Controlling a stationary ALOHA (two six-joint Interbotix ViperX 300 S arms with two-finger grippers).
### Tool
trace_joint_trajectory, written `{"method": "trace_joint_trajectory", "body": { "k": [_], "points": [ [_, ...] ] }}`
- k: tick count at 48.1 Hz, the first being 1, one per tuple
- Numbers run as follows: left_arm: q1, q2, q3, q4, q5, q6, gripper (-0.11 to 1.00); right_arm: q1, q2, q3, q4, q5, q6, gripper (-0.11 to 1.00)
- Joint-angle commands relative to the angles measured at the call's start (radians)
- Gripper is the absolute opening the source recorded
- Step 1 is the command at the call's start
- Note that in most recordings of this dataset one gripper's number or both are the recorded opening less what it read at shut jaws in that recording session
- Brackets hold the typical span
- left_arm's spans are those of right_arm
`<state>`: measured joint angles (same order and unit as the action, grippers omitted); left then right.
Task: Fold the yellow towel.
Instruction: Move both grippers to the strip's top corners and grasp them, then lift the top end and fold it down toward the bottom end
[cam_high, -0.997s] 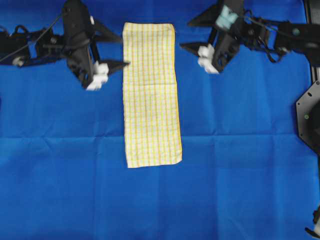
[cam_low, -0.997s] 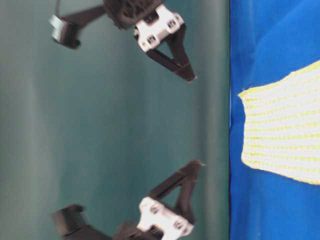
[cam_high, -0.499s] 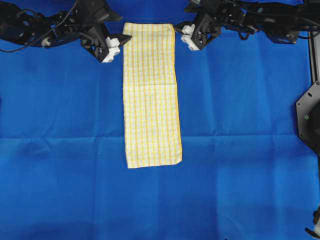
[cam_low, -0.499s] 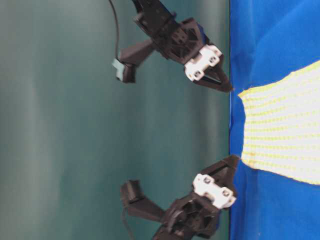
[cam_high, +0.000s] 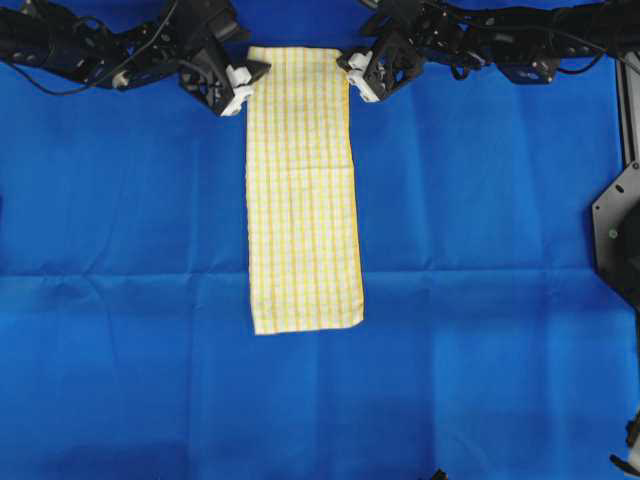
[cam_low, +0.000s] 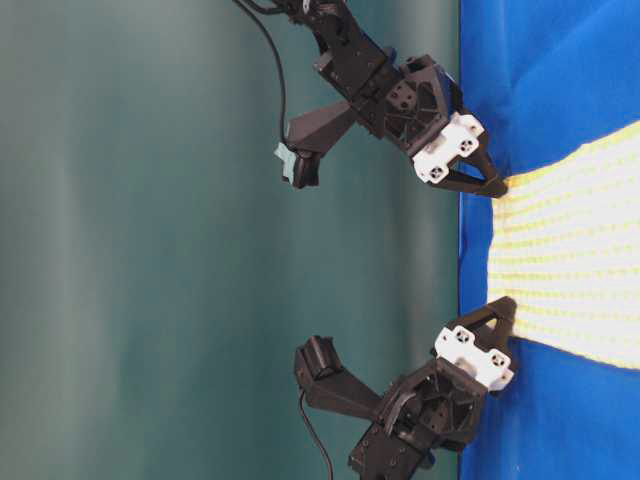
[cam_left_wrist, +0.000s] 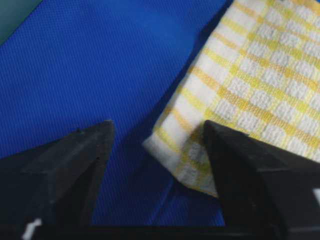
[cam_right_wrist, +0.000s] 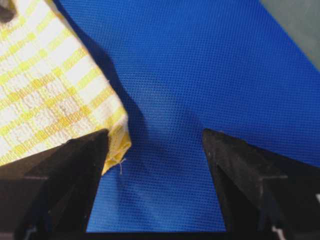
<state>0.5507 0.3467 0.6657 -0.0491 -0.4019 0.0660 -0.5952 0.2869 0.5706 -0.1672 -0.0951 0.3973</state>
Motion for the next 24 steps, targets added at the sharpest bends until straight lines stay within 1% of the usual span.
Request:
{"method": "trace_joint_trajectory", "body": {
  "k": [1, 4, 6, 9, 10, 12, 14, 15, 24],
  "points": [
    [0.015, 0.0, -0.018, -0.005, -0.003, 0.0, 0.57, 0.002, -0.011, -0.02, 0.011, -0.006, 0.002, 0.7],
    [0.018, 0.0, -0.02, -0.005, -0.003, 0.002, 0.44, 0.006, -0.011, -0.021, 0.012, -0.005, 0.002, 0.59],
    [0.02, 0.0, -0.021, -0.005, -0.006, 0.002, 0.34, 0.009, -0.011, -0.02, 0.012, -0.006, 0.002, 0.49],
    [0.02, 0.002, -0.026, -0.003, -0.009, 0.003, 0.19, 0.015, -0.011, -0.015, 0.012, -0.008, 0.002, 0.32],
    [0.02, 0.002, -0.028, -0.003, -0.009, 0.003, 0.15, 0.015, -0.012, -0.015, 0.012, -0.008, 0.002, 0.24],
    [0.02, 0.002, -0.029, -0.003, -0.009, 0.003, 0.08, 0.018, -0.012, -0.015, 0.014, -0.009, 0.002, 0.13],
    [0.02, 0.002, -0.031, -0.003, -0.009, 0.005, 0.05, 0.018, -0.012, -0.015, 0.014, -0.012, 0.002, 0.05],
    [0.02, 0.002, -0.031, -0.003, -0.009, 0.005, 0.05, 0.02, -0.011, -0.015, 0.014, -0.014, 0.002, 0.02],
    [0.02, -0.011, -0.028, -0.003, -0.005, 0.005, 0.05, 0.015, -0.014, -0.02, 0.023, -0.031, 0.002, 0.02]
  ]
}}
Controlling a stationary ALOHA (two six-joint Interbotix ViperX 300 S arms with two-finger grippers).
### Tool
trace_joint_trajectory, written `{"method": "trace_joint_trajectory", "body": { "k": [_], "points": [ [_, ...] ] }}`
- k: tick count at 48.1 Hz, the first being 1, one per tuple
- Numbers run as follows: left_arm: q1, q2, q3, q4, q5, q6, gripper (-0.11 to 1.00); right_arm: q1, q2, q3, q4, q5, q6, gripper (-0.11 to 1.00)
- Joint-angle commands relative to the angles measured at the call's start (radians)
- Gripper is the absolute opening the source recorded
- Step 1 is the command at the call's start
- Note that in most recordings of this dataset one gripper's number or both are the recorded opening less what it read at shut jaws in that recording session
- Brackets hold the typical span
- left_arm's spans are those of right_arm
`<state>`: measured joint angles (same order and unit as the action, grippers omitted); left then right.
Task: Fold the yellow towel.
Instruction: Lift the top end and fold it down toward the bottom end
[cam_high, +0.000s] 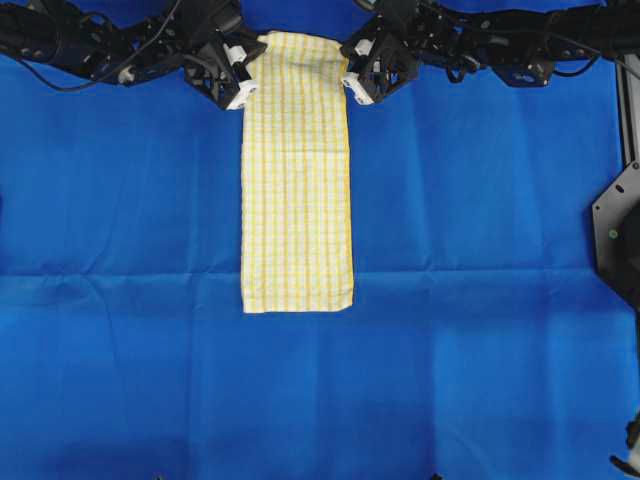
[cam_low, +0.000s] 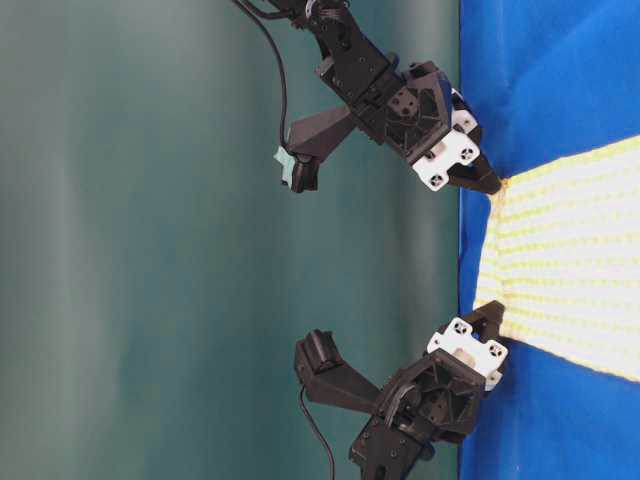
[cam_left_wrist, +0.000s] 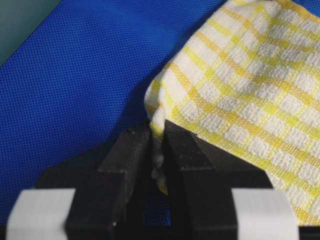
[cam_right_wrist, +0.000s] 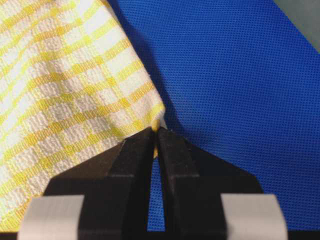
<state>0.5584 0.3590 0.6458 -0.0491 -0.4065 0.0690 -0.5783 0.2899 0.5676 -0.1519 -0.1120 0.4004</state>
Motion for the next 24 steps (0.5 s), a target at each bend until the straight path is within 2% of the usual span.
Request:
{"method": "trace_joint_trajectory", "body": {
  "k": [1, 24],
  "points": [
    [0.012, -0.026, -0.008, -0.003, 0.0, 0.002, 0.05, -0.002, -0.018, -0.017, 0.009, -0.015, -0.002, 0.02],
    [-0.002, -0.146, -0.008, 0.002, 0.044, 0.029, 0.05, -0.015, -0.137, -0.003, 0.006, -0.012, -0.012, 0.02]
  ]
}}
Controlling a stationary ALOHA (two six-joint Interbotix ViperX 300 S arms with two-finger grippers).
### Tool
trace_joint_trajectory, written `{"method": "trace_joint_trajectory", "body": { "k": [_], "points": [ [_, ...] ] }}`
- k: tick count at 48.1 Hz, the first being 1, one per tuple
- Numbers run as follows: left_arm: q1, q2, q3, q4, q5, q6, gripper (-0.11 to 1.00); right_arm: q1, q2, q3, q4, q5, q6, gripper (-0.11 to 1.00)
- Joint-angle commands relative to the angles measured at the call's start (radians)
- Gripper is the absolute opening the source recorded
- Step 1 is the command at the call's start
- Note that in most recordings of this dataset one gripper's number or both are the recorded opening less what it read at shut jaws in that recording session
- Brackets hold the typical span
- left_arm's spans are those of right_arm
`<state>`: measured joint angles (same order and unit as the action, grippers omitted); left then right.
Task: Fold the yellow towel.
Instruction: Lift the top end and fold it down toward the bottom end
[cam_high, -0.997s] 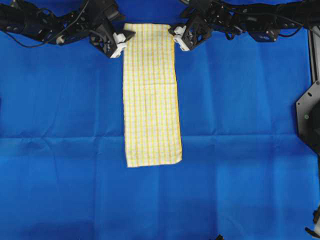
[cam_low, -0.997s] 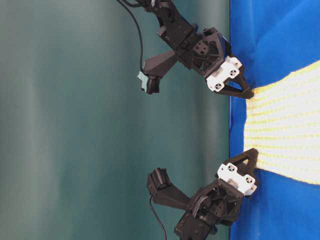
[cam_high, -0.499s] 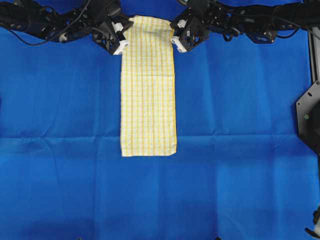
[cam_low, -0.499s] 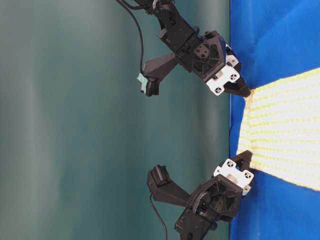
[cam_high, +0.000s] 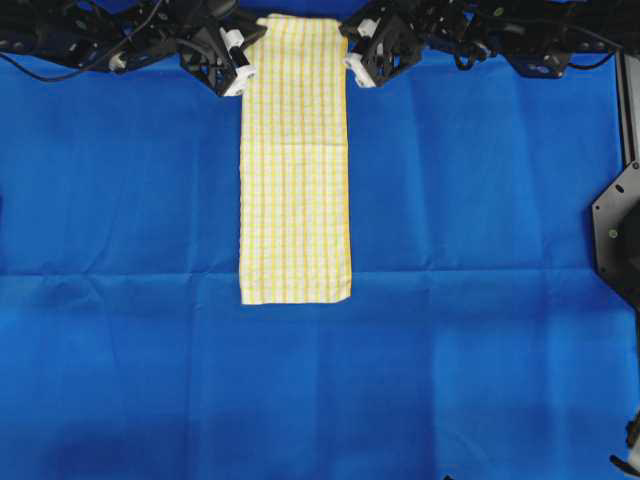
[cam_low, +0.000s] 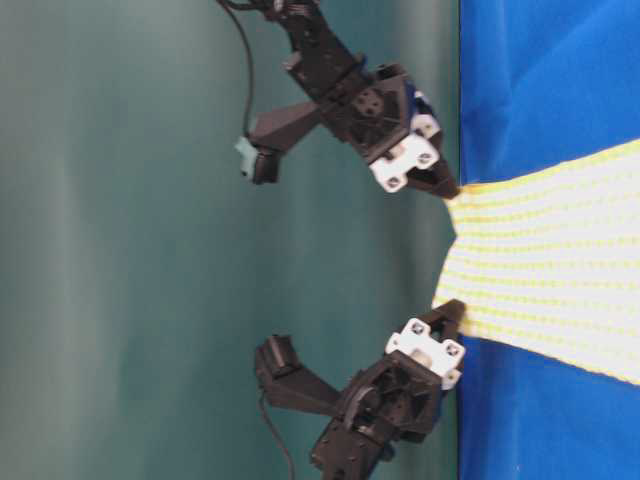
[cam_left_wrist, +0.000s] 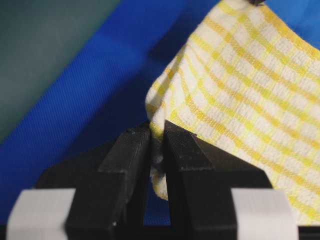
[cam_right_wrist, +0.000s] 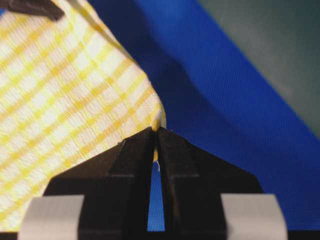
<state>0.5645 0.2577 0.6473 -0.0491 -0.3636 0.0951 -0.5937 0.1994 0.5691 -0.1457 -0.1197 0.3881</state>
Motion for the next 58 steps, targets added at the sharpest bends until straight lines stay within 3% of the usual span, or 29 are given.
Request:
{"method": "trace_joint_trajectory", "body": {
  "k": [1, 17, 30, 44, 58],
  "points": [
    [-0.009, -0.046, -0.009, 0.002, 0.002, 0.003, 0.05, 0.002, -0.049, -0.003, 0.002, -0.005, 0.0, 0.02],
    [-0.029, -0.057, 0.005, 0.002, 0.023, 0.002, 0.05, 0.008, -0.077, 0.034, 0.002, -0.006, 0.0, 0.02],
    [-0.078, -0.104, 0.049, 0.002, 0.035, -0.005, 0.05, 0.058, -0.137, 0.094, 0.002, -0.008, 0.0, 0.02],
    [-0.204, -0.207, 0.166, -0.005, 0.035, -0.049, 0.05, 0.196, -0.227, 0.192, 0.005, -0.025, 0.009, 0.02],
    [-0.408, -0.244, 0.232, -0.005, 0.035, -0.123, 0.05, 0.373, -0.298, 0.279, 0.029, -0.026, 0.011, 0.02]
  ]
}}
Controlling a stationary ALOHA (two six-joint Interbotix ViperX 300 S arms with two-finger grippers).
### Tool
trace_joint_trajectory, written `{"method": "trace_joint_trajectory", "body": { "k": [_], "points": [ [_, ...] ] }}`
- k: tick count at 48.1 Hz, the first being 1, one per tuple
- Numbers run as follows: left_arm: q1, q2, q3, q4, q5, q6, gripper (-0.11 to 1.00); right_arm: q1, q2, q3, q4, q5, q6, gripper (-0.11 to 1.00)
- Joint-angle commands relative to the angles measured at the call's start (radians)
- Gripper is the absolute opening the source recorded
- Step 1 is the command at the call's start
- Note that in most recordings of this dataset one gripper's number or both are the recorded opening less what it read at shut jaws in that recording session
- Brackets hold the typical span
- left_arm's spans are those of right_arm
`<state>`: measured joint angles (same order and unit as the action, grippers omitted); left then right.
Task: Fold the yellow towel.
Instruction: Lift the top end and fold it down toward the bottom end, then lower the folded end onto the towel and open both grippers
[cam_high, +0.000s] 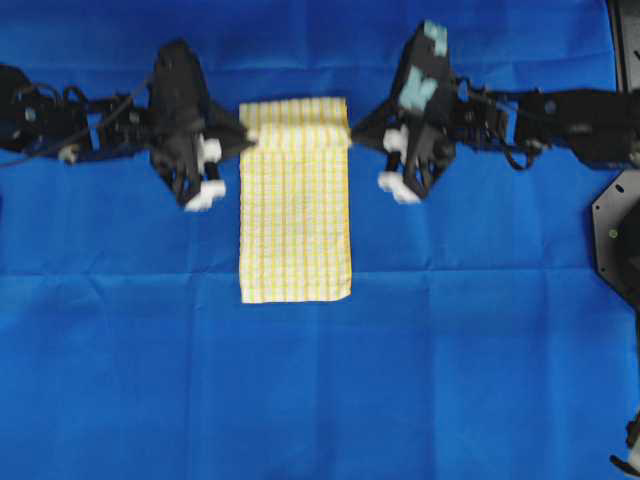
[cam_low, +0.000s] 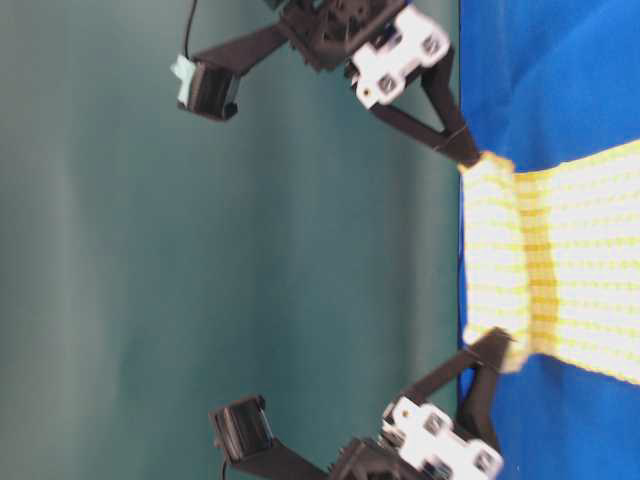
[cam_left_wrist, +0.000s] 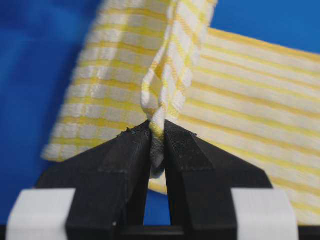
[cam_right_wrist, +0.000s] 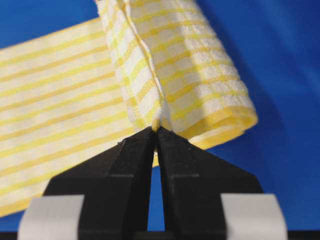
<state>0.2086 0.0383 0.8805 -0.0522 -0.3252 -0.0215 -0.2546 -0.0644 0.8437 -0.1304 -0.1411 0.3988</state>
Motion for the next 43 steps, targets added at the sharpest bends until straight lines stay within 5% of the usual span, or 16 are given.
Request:
{"method": "trace_joint_trajectory", "body": {
  "k": [1, 19, 43],
  "points": [
    [-0.069, -0.023, -0.002, -0.002, -0.003, -0.008, 0.05, 0.043, -0.037, 0.008, 0.018, -0.005, 0.0, 0.02],
    [-0.27, -0.018, -0.014, -0.002, 0.006, -0.021, 0.05, 0.209, -0.049, 0.038, 0.049, -0.006, 0.0, 0.02],
    [-0.307, -0.023, -0.02, -0.002, 0.064, -0.017, 0.05, 0.264, -0.021, 0.026, 0.058, 0.0, 0.0, 0.02]
  ]
}}
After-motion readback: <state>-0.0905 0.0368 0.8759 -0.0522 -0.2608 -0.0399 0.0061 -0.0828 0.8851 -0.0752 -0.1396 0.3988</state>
